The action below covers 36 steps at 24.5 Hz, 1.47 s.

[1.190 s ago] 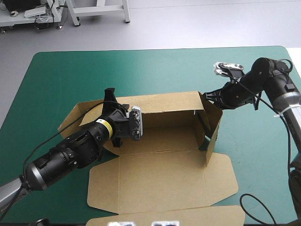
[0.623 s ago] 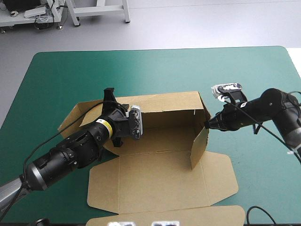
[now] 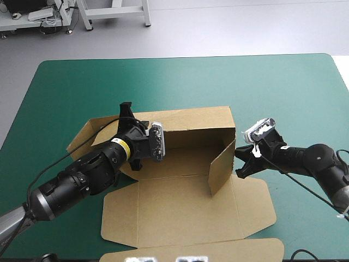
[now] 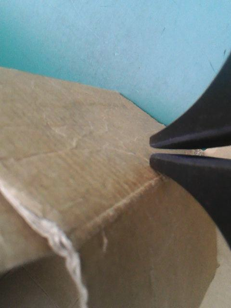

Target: Fold the box

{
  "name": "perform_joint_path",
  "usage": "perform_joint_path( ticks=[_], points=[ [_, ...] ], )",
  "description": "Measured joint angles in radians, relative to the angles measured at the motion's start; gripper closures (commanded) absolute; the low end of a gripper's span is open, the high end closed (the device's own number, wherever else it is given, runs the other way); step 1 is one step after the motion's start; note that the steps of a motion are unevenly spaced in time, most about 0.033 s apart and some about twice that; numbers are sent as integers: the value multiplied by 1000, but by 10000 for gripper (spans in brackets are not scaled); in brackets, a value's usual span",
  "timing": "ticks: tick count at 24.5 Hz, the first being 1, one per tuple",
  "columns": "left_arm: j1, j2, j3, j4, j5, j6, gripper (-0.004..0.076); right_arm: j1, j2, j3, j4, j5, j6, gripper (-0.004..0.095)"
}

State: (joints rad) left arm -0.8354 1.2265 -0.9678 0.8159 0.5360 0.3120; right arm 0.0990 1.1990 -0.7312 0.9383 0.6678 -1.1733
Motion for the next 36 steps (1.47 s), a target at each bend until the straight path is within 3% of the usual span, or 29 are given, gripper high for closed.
perform_joint_path(
  ticks=[5,8,16,23,25,36],
  points=[
    [0,0,0,1,6,0,733,0,-5,4,-10,19,-67,310],
    [0,0,0,2,8,0,733,0,-5,4,-28,22,-67,188],
    [-1,0,0,14,16,5,733,0,-45,4,-63,183,-67,192],
    [-6,5,-1,8,29,-28,733,0,-53,4,11,152,-67,194],
    [-9,16,-3,11,42,-67,733,0,-52,4,57,124,-67,241],
    [-123,100,-112,36,238,-284,733,0,-45,4,91,59,-67,280]
  ],
)
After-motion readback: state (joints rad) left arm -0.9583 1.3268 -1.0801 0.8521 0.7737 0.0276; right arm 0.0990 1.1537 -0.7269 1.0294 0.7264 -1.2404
